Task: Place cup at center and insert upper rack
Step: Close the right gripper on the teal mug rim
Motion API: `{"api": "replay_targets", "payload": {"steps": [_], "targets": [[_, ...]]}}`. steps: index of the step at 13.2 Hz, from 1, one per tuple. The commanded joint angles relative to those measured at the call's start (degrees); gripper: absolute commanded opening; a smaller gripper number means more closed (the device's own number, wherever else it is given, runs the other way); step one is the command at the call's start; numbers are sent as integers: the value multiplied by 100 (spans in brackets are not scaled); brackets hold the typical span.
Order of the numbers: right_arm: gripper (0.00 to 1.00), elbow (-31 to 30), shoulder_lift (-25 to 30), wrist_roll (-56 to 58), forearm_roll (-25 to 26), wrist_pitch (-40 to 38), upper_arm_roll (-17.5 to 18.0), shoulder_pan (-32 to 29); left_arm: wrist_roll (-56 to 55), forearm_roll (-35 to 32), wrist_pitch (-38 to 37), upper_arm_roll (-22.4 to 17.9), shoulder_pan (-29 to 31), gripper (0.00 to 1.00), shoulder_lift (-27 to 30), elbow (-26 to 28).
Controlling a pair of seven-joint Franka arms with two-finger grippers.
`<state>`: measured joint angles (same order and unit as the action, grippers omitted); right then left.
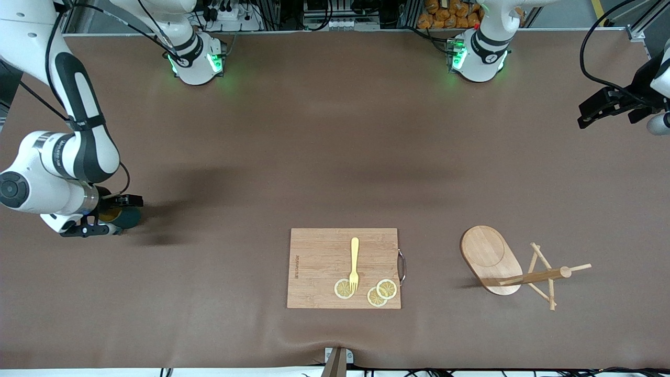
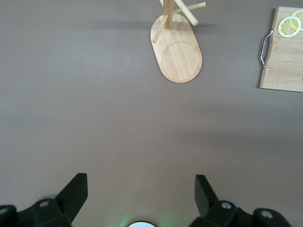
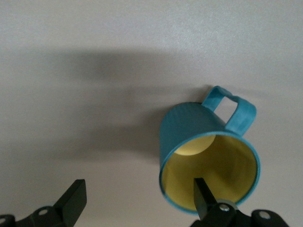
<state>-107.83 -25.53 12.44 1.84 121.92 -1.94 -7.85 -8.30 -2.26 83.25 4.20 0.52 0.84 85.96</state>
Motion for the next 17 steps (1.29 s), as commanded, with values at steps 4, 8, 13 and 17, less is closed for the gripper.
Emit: {"api": "replay_targets", "payload": {"steps": [4,8,13,17], "targets": [[100,42,-294,250,89,410,70,-208,4,112,16,19,-17,100,-48,-36],[0,60,-374,303,71,403,70,-269,4,112,7,28,-26,100,-40,-18],[0,69,-374,461,71,376,70,-243,4,112,-2,28,-17,100,-13,-18],[0,182,-295,452,71,193,79,-164,13,112,-28,28,26,100,39,-18]]}}
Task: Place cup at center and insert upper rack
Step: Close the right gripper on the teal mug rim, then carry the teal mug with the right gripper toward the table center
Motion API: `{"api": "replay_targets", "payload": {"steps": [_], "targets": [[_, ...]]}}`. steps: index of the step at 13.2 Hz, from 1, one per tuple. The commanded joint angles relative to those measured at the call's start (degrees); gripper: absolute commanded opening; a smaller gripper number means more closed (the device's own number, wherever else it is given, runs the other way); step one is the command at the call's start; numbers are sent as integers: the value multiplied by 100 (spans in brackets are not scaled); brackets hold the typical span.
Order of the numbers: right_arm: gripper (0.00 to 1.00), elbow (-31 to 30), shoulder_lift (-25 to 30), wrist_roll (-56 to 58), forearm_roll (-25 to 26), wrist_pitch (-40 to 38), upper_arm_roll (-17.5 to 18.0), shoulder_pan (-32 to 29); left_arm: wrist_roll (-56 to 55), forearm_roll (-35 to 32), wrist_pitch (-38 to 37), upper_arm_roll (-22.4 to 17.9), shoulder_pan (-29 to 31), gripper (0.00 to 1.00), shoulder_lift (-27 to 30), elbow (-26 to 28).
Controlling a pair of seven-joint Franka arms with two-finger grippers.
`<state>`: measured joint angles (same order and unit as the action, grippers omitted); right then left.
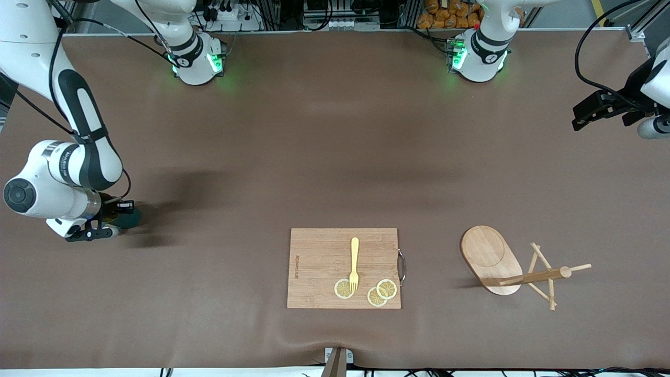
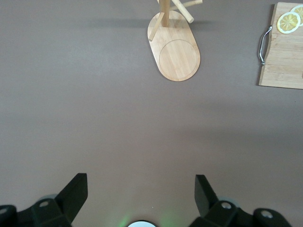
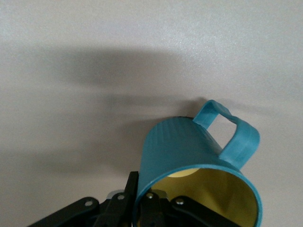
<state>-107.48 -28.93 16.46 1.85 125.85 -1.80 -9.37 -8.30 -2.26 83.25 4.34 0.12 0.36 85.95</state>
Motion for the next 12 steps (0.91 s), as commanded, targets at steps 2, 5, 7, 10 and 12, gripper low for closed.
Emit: {"api": "replay_targets", "payload": {"steps": [2,5,7,10,12], "targets": [[0,507,54,68,79,-560,74,93,30,112,-54,-12,85,100,105,-34],[0,851,81,182,62,-597,92,417,13,103,-2,-29,85,100,61,-61],[0,895,81,138,-17,-571,100,733,13,103,42,-21,85,100,17,-52],[0,1106,54,121,-166,-509,109,1234,13,103,42,-21,85,100,26,-34],[0,1220,54,120,-342,-456,109,1612,13,95,25,-21,85,100,34,-26]]}}
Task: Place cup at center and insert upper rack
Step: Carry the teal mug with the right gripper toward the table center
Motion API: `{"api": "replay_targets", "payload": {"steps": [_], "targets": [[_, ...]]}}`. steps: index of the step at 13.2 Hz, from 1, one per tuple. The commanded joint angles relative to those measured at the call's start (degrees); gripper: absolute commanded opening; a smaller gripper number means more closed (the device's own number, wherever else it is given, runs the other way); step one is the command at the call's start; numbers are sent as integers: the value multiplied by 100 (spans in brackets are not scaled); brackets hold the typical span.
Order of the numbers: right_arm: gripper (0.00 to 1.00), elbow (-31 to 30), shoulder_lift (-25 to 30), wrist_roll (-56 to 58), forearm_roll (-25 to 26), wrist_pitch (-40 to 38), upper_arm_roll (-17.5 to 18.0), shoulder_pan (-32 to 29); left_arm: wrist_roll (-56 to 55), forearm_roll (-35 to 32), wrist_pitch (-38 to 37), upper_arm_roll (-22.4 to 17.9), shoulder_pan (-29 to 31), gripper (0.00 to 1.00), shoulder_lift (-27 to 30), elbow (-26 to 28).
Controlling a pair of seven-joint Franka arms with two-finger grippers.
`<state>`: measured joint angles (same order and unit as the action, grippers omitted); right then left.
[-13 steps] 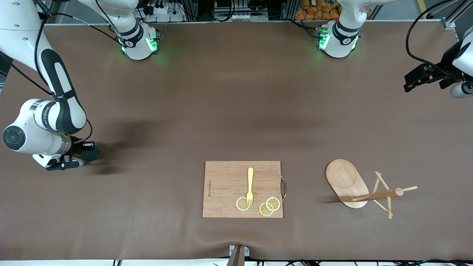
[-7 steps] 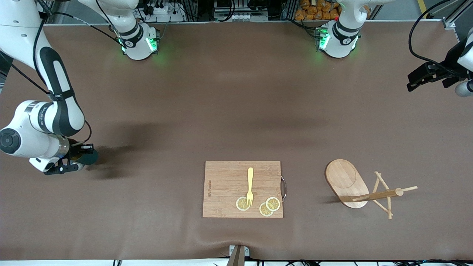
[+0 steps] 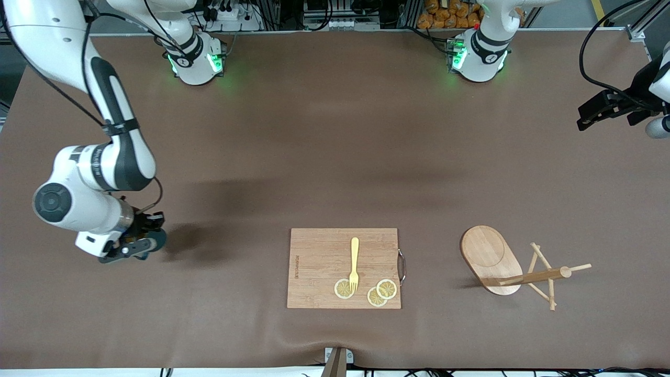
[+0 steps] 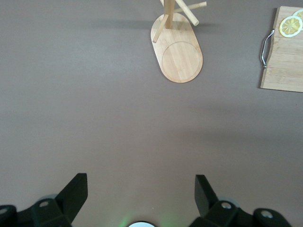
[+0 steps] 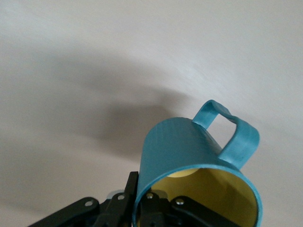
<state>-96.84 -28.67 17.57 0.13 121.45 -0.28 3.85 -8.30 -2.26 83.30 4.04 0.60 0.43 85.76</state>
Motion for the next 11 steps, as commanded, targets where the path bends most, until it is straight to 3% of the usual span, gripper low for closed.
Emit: {"api": "replay_targets", "payload": {"steps": [1,6,11], "targets": [[0,244,-15,10,-179,18,-42,414,21,103,2,0,37,100,45,-7],[0,315,-85,-831,-285,177,-42,1230,13,42,-121,0,37,100,80,2],[0,429,-226,-2439,-276,168,-42,2179,82,42,-262,-18,54,100,195,-7]]}}
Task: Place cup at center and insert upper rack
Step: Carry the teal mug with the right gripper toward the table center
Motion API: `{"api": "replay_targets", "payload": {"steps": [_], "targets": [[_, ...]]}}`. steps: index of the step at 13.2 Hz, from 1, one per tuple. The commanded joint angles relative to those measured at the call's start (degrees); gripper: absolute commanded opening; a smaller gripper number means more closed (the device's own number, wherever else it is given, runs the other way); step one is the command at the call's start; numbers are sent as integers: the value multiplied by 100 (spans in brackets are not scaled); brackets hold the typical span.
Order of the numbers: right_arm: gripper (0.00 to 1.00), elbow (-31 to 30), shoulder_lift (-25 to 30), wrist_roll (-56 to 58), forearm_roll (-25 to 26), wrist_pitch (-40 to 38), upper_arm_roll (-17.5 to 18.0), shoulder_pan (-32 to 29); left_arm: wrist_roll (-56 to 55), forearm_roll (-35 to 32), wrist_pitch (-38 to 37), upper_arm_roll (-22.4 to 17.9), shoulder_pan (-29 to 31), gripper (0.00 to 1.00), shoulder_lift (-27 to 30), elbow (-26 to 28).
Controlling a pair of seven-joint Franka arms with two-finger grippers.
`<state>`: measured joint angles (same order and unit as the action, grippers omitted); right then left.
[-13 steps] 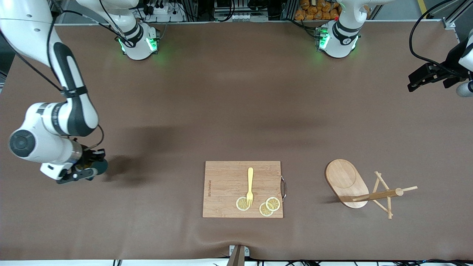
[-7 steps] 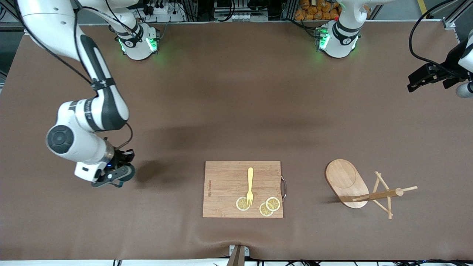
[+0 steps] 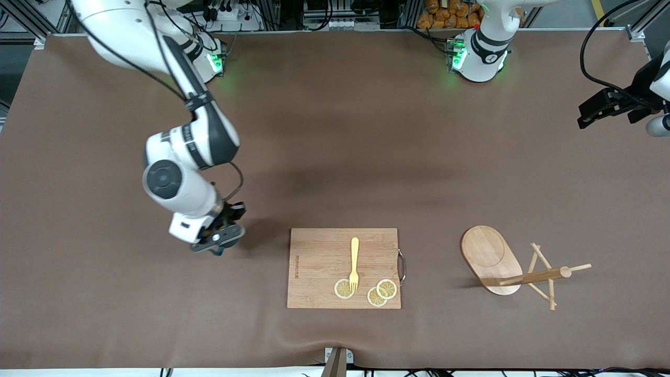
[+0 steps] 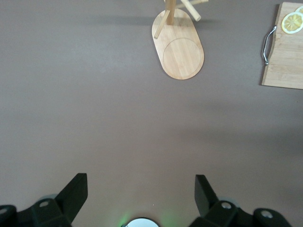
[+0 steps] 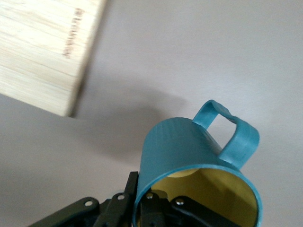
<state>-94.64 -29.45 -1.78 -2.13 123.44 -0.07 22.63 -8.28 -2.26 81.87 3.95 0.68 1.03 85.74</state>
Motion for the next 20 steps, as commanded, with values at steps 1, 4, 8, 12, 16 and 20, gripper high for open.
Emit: {"api": "replay_targets", "payload": {"steps": [1,4,8,12,16,20], "targets": [[0,253,-184,-925,-51,-31,-63,512,133,42,-119,-17,46,100,135,4],[0,526,-307,-2305,-51,-48,-63,1145,134,42,-101,-17,46,100,99,4],[0,543,-482,-4229,-69,-31,-54,1970,186,15,-128,-25,55,100,117,4],[0,728,-772,-6242,-95,-31,-54,2447,213,24,-285,36,125,100,135,13],[0,1106,-1071,-7712,-514,4,-11,2711,213,24,-321,54,90,100,143,57],[0,1282,-1335,-8329,-1220,786,-10,2940,107,24,-383,326,81,100,135,48]]}}
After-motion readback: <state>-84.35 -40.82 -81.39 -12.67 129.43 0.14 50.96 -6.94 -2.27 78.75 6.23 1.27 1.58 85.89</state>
